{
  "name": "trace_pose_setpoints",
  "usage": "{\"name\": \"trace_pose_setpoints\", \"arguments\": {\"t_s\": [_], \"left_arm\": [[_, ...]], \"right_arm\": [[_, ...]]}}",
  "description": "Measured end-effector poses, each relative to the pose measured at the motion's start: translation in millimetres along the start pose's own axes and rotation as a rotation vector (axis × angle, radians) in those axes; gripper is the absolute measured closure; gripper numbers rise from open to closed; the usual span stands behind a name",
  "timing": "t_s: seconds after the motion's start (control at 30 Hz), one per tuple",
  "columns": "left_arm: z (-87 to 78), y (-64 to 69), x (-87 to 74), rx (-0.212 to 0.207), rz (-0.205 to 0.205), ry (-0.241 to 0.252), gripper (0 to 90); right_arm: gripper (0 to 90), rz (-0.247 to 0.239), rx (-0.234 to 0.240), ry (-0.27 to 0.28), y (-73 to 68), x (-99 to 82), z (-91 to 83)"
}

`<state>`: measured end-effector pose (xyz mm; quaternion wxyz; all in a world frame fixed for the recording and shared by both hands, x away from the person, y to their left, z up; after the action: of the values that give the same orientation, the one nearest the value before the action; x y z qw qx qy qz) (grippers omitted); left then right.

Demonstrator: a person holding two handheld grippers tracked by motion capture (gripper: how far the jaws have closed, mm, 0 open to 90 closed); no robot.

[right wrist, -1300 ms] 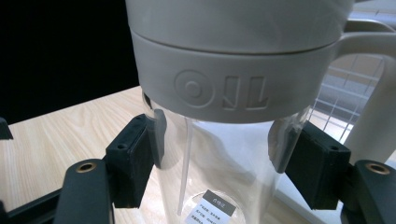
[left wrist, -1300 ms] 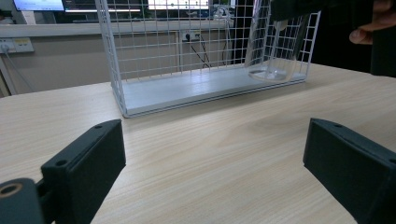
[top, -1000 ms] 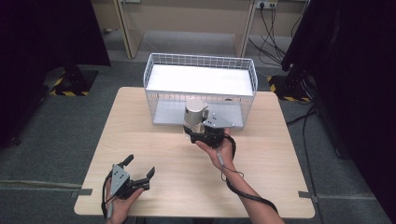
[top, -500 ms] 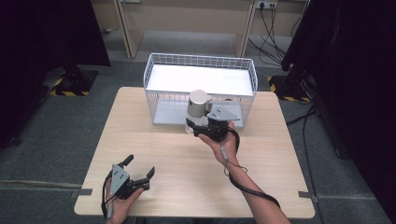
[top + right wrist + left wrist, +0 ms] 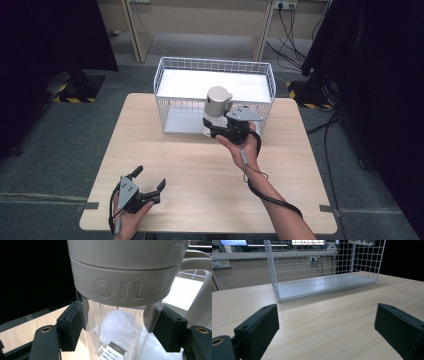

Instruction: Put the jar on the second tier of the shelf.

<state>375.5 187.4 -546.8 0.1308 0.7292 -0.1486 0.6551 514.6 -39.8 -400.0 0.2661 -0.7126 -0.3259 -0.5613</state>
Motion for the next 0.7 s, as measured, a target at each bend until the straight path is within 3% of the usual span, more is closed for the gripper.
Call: {"name": "trace_pose_setpoints", "arguments": {"t_s": [0.37, 0.7], "left_arm": [[0.1, 0.0, 0.0, 0.000, -0.001, -0.001, 5.2], [0.1, 0.0, 0.0, 0.000, -0.002, -0.001, 5.2]], "right_arm": [[31.1, 0.006, -0.029, 0.014, 9.6, 15.6, -5.3], [31.1, 0.003, -0.051, 0.043, 18.8, 41.3, -12.1]]}}
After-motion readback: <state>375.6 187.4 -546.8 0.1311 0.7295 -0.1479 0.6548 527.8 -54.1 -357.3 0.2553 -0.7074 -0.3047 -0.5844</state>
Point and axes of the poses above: each handheld gripper's, and its own axes: z roughly forward along the jaws, x roughly out of its top, y roughly to its right, the point moved 8 cm from there along z, roughly forward along the jaws, and after that the axes turned 4 degrees about x, right-handed, at the moved point
